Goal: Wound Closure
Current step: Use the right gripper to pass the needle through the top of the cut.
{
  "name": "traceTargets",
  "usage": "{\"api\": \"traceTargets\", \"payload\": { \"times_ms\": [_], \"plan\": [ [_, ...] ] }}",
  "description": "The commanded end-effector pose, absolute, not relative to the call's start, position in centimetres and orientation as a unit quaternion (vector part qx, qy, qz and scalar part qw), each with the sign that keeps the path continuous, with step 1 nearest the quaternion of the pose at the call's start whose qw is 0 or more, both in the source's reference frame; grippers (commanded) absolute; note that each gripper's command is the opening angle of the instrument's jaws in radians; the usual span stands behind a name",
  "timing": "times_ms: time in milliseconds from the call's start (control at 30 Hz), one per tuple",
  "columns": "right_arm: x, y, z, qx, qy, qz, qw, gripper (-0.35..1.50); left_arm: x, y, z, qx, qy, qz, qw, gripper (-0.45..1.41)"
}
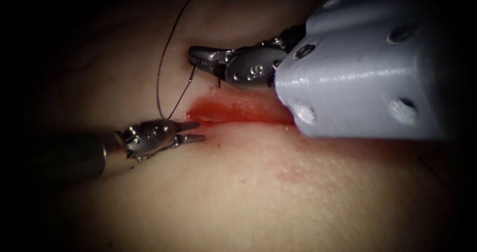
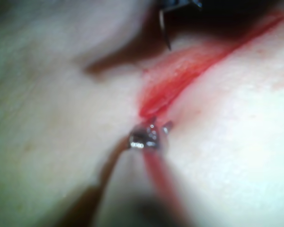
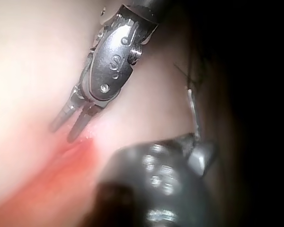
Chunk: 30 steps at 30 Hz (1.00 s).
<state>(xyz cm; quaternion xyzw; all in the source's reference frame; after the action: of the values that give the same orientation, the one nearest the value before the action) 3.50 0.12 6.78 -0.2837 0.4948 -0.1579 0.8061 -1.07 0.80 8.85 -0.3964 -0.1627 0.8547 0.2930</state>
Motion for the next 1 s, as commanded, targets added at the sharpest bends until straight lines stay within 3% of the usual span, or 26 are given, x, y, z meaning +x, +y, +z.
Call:
{"api": "traceTargets", "payload": {
  "times_ms": [33, 1000],
  "plan": [
    [3.56, 0.09, 6.87, -0.284, 0.494, -0.16, 0.806, -0.35, -1.13, 0.77, 8.92, -0.397, -0.164, 0.854, 0.293, 0.01],
    [3.58, 0.07, 7.14, -0.288, 0.49, -0.158, 0.807, -0.35, -1.13, 0.78, 8.89, -0.397, -0.165, 0.854, 0.293, -0.02]
  ]
}}
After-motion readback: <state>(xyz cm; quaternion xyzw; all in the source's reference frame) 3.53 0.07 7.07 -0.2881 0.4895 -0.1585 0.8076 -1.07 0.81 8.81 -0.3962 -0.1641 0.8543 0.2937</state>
